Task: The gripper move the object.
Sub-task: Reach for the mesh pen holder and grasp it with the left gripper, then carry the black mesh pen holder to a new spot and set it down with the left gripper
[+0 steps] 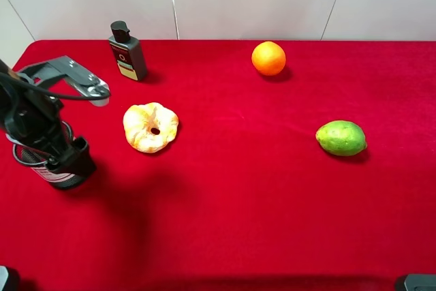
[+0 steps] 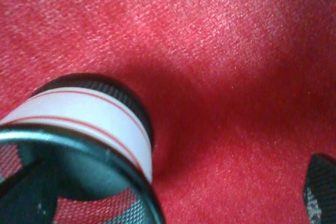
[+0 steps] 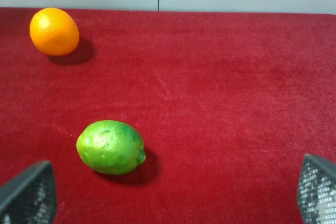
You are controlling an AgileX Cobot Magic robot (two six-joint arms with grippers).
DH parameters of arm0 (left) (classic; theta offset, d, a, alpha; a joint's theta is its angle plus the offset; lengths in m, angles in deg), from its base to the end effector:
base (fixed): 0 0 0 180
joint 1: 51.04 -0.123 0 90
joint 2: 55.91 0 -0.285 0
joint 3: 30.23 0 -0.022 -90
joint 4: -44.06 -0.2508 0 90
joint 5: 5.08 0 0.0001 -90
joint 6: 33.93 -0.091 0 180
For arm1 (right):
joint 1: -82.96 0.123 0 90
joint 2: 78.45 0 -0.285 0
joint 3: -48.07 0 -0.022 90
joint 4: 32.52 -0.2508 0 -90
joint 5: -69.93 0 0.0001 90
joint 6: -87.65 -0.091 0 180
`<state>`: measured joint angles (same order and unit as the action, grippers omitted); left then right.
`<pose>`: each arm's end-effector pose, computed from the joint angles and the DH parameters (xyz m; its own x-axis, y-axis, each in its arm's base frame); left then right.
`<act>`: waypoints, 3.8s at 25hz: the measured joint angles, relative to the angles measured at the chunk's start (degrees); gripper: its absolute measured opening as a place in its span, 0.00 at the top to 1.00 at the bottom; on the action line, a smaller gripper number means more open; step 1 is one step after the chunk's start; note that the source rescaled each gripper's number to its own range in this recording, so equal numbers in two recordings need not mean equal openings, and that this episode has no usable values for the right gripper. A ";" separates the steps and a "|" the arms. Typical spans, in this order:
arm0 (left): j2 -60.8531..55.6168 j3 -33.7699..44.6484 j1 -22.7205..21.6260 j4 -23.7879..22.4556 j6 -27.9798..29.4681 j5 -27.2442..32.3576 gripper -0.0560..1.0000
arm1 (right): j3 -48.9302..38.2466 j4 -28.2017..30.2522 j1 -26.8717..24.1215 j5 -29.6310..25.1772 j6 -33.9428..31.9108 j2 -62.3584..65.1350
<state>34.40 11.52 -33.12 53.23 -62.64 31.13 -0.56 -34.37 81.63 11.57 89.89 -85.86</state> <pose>0.2080 -0.0763 0.1677 -0.7489 0.6221 -0.2284 0.6407 0.7677 -0.0098 -0.0040 0.0026 0.2805 -0.4126 -0.0126 -0.9108 -0.0110 0.9999 -0.0088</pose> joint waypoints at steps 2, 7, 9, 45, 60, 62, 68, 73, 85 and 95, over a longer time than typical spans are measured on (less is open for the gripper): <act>1.47 0.00 0.00 0.00 0.00 -0.46 0.07 | 0.00 0.00 0.00 0.00 0.00 0.00; 4.18 0.00 0.05 0.00 0.00 -0.72 0.08 | 0.00 0.00 0.00 0.00 0.00 0.00; 4.96 0.00 0.05 -0.12 0.00 -0.84 0.09 | 0.00 0.00 0.00 0.00 0.00 0.00; 8.06 -0.34 0.05 -2.24 0.03 -0.65 0.94 | 0.00 0.00 0.00 0.00 0.00 0.00; -1.02 -0.34 0.05 -2.14 1.53 4.51 0.94 | 0.00 0.00 0.00 0.00 0.00 0.00; -2.60 -0.34 0.05 -2.58 3.24 5.50 0.94 | 0.00 0.00 0.00 0.00 0.00 0.00; -5.52 -3.42 0.05 -3.19 6.80 10.86 0.95 | 0.00 0.00 0.00 0.00 0.00 0.00; -5.57 -8.15 0.05 -3.19 8.66 16.67 0.95 | 0.00 0.00 0.00 0.00 0.00 0.00; -5.46 -17.91 3.47 -3.05 12.32 23.43 0.95 | 0.00 0.00 0.00 0.00 0.00 0.00; -2.31 -25.48 10.42 -3.11 15.20 24.32 0.95 | 0.00 0.00 0.00 0.00 0.00 0.00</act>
<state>32.09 -13.96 -22.70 50.12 -47.45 55.46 -0.56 -34.37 81.63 11.57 89.89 -85.86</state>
